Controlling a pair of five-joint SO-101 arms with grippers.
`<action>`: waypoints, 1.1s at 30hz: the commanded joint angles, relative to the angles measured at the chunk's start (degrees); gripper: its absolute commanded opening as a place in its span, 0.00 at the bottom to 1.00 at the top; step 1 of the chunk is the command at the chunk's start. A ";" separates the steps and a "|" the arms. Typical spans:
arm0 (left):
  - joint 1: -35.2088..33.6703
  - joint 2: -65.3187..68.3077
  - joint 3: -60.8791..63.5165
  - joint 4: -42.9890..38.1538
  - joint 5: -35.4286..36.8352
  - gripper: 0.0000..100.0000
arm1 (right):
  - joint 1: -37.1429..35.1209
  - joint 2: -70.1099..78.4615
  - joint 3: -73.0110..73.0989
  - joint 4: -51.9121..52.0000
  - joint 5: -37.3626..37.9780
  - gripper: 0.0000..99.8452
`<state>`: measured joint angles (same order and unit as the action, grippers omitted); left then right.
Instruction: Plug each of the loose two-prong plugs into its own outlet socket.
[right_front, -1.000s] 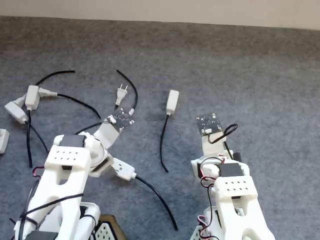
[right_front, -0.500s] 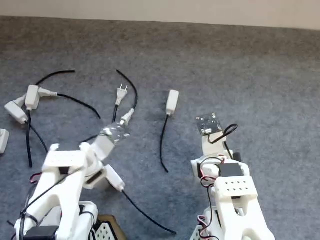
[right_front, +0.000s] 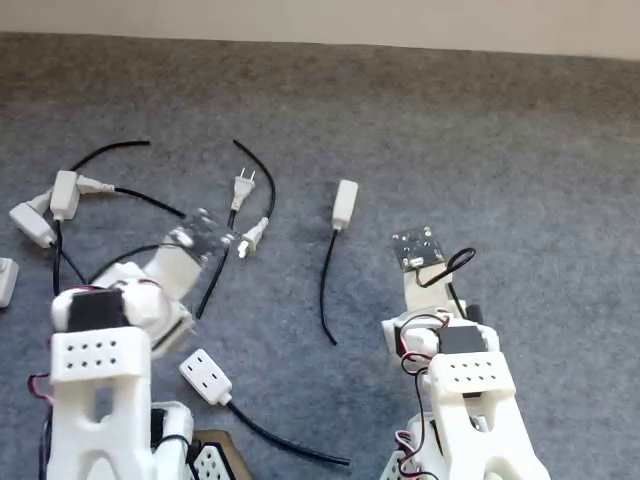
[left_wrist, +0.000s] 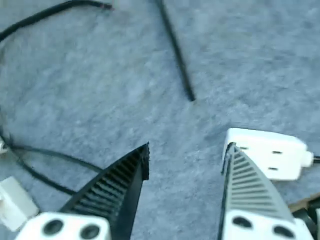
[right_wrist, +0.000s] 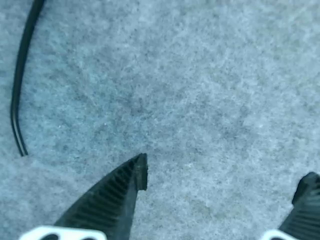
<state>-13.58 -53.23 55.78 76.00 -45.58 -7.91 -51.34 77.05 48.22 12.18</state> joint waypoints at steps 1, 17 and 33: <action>5.58 -1.01 0.92 1.93 0.44 0.24 | 0.22 -0.66 -0.13 -0.92 0.35 0.42; 12.88 -1.01 12.09 -2.90 -50.99 0.38 | 0.22 -0.75 -0.13 -0.92 0.70 0.42; 15.16 -1.10 23.78 -19.69 -46.33 0.24 | 0.22 -0.75 -0.13 -0.92 0.70 0.42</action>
<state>0.04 -53.85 81.45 57.01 -80.75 -7.91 -51.34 77.05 48.22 12.18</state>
